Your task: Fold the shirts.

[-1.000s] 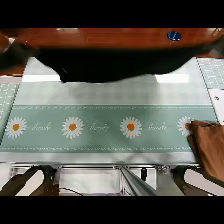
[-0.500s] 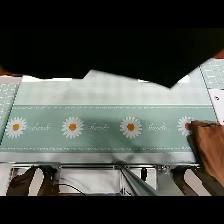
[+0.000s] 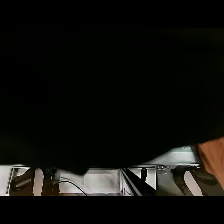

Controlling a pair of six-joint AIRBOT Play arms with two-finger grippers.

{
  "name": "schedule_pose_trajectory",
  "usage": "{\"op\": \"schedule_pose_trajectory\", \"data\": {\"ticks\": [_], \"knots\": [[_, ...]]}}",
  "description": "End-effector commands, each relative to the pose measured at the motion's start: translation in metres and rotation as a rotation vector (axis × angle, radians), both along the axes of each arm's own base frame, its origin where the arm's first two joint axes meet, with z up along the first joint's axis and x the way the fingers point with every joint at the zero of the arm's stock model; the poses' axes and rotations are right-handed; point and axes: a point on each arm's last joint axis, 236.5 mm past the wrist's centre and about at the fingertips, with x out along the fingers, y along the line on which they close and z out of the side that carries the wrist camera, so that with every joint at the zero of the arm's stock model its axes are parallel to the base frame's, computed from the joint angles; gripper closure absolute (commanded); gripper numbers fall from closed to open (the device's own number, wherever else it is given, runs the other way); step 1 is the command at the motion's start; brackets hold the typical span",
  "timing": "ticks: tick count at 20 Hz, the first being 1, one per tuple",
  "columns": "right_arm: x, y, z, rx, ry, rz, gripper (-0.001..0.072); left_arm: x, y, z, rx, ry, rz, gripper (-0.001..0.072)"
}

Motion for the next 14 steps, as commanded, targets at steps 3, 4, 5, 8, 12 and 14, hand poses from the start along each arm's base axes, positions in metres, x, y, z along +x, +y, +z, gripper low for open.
{"op": "schedule_pose_trajectory", "data": {"ticks": [3, 4, 5, 8, 12, 14], "knots": [[0.049, -0.008, -0.087, 0.045, 0.262, -0.002, 0.0691, 0.061, 0.025, -0.089, -0.168, 0.261, -0.012, 0.0685], [0.067, -0.007, -0.108, 0.063, 0.311, 0.014, 0.0691, 0.085, 0.024, -0.116, -0.223, 0.332, -0.057, 0.0685], [0.089, -0.005, -0.132, 0.084, 0.356, 0.028, 0.0692, 0.111, 0.022, -0.141, -0.281, 0.384, -0.111, 0.0685], [0.154, 0.005, -0.201, 0.163, 0.473, 0.09, 0.0691, 0.185, 0.023, -0.213, -0.396, 0.527, -0.199, 0.0685], [0.248, 0.014, -0.286, 0.289, 0.566, 0.137, 0.0691, 0.28, 0.016, -0.295, -0.461, 0.659, -0.228, 0.0685], [0.29, 0.013, -0.322, 0.349, 0.59, 0.125, 0.0692, 0.326, 0.003, -0.326, -0.468, 0.686, -0.245, 0.0685]]}}
